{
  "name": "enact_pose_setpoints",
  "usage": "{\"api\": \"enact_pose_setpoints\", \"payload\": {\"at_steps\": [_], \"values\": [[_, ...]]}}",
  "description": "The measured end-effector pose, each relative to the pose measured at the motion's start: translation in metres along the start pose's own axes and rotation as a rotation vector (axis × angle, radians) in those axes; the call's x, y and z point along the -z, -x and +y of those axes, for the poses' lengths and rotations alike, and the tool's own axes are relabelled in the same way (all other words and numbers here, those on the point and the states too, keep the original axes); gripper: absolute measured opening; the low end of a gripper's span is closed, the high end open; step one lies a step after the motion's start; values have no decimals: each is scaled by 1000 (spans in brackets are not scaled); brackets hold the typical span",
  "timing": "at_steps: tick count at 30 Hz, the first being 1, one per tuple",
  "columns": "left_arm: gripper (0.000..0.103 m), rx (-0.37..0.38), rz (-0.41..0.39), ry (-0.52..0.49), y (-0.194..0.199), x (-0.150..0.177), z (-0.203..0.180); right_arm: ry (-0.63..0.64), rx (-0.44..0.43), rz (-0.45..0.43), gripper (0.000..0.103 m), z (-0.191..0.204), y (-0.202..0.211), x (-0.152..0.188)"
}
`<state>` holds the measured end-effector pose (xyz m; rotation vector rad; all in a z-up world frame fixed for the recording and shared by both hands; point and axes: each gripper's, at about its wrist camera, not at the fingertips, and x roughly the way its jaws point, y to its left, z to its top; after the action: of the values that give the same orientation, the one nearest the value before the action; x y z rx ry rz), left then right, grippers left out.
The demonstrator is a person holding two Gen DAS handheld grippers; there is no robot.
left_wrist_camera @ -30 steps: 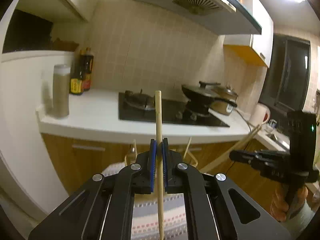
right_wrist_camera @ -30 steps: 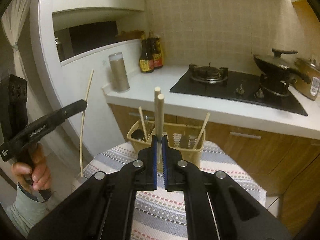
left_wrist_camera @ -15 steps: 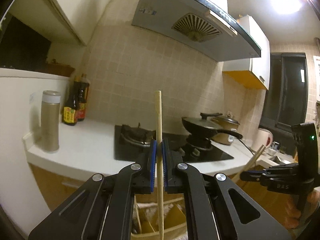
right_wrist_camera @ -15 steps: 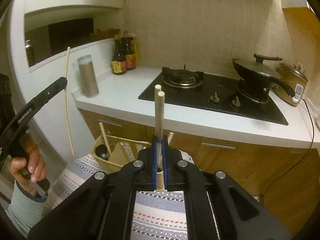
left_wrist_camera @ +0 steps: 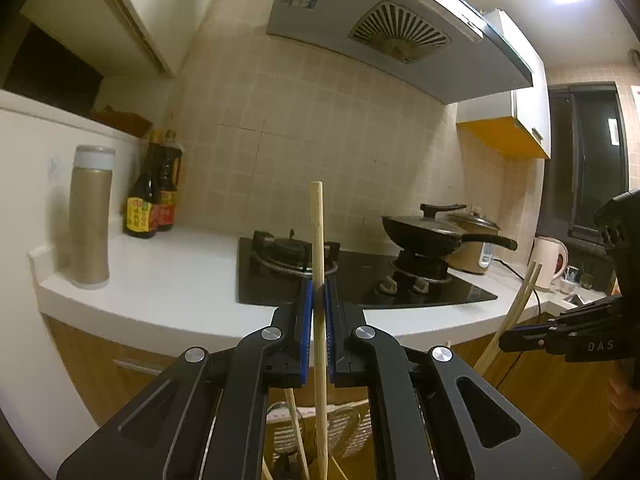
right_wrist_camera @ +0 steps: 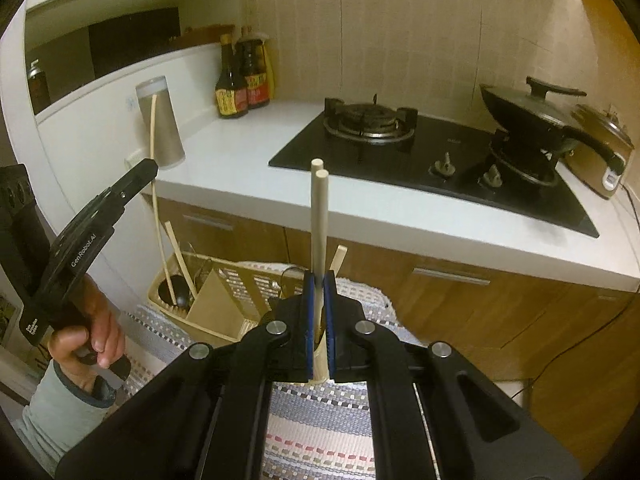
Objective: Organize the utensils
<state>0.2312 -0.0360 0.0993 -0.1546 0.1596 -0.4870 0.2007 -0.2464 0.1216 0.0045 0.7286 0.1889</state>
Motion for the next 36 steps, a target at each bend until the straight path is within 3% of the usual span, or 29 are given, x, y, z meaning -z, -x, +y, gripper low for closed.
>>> {"api": "enact_pose_setpoints", "payload": {"at_steps": [6, 8, 10, 11, 14, 15, 16, 21, 26, 34, 36], "values": [[5, 23, 9, 10, 3, 7, 6, -43, -84, 33, 4, -6, -3, 5], [16, 26, 18, 8, 8, 8, 6, -68, -118, 42, 5, -10, -1, 8], [38, 16, 14, 8, 14, 9, 6, -83, -140, 46, 8, -12, 2, 11], [38, 14, 14, 8, 20, 9, 7, -88, -152, 48, 9, -13, 3, 13], [44, 21, 25, 24, 33, 8, 9, -115, -201, 37, 33, -18, 13, 23], [46, 27, 27, 38, 42, 8, 10, -121, -196, 20, 47, -19, 18, 28], [51, 31, 27, 43, 49, 9, 10, -122, -188, 10, 52, -19, 21, 31], [65, 33, 26, 41, 84, 14, 5, -151, -198, -9, 52, -18, 36, 54], [78, 35, 27, 72, 118, 27, -4, -133, -145, -125, 52, -5, 61, 85], [87, -60, 47, 84, 154, 68, -17, -87, 34, -365, 77, 25, 70, 144], [89, -100, 44, 75, 159, 79, -20, -89, 12, -409, 88, 26, 66, 160]]}}
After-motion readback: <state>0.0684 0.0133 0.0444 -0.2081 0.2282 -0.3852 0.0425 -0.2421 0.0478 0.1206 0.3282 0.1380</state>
